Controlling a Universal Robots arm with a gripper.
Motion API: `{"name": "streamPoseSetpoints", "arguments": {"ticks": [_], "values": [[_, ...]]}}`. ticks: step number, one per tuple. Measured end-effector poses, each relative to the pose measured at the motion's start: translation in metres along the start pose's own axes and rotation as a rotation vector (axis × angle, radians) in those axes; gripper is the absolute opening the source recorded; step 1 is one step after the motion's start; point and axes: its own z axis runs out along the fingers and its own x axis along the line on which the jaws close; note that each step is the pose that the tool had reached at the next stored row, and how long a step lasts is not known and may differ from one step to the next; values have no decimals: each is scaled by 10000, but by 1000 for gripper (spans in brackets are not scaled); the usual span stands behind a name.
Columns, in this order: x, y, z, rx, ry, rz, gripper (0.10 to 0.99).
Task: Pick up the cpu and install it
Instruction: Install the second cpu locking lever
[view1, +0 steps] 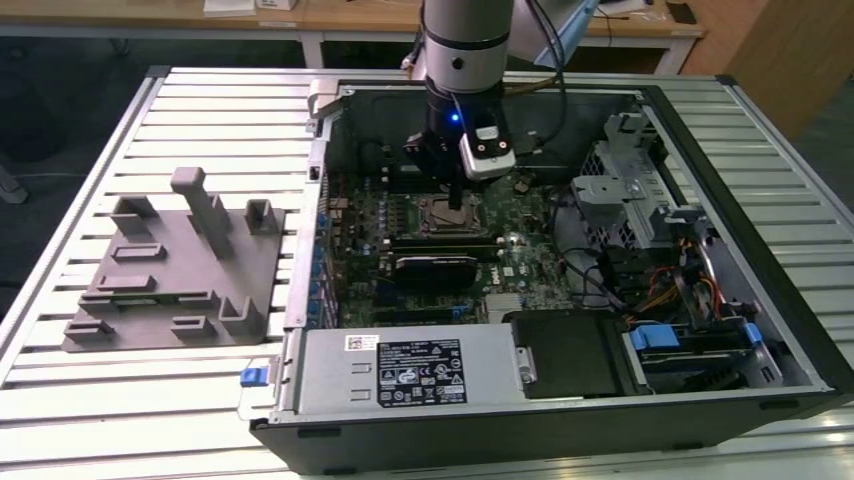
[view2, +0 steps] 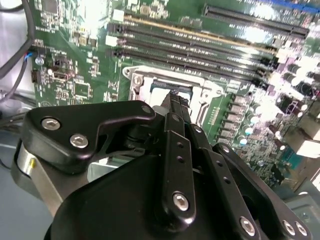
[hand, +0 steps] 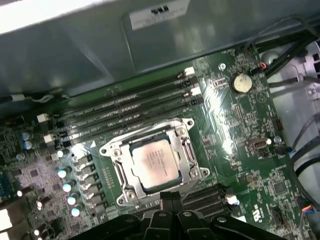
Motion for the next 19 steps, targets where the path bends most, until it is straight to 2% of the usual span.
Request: {"name": "streamPoseSetpoints", "arguments": {"ticks": [9, 19], "values": [[-43, -123, 16, -5, 0, -96, 106], [-49, -166, 46, -52, -1, -894, 106]]}}
